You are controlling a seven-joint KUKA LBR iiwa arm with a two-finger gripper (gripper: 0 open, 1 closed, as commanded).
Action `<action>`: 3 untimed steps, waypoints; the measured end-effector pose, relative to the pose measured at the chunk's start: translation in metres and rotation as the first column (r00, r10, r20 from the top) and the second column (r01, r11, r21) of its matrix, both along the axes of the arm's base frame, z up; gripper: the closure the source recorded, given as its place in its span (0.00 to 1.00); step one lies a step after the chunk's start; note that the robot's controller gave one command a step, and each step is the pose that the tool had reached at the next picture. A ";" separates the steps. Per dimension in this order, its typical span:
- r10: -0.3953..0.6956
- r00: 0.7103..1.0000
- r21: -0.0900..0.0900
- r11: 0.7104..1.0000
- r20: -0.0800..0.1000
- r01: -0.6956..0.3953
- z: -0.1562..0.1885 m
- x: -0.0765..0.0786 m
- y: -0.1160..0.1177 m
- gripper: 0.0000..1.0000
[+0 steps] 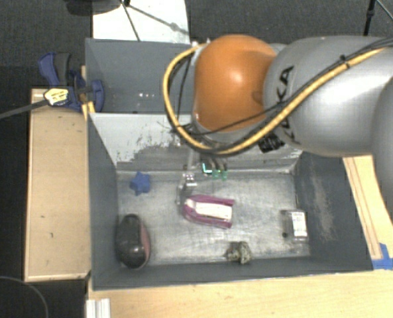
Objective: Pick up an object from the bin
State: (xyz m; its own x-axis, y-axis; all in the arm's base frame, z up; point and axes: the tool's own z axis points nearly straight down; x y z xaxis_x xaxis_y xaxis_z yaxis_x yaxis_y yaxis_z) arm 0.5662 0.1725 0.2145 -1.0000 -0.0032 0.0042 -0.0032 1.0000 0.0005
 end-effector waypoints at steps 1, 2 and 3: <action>0.179 0.984 0.003 0.984 0.003 -0.179 -0.145 0.004 -0.101 0.00; -0.072 0.997 -0.001 0.997 0.004 0.072 -0.113 -0.009 -0.125 0.00; -0.086 0.996 0.002 0.996 0.009 0.086 -0.114 -0.006 -0.095 0.00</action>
Offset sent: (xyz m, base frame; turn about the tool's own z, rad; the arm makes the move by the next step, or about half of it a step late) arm 0.0032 -0.1002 -0.1445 -0.1862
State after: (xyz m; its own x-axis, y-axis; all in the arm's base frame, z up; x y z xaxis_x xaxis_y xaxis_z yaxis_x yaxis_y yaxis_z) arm 0.5603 0.0772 0.1005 -0.9965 0.0830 -0.0043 0.0830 0.9965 0.0026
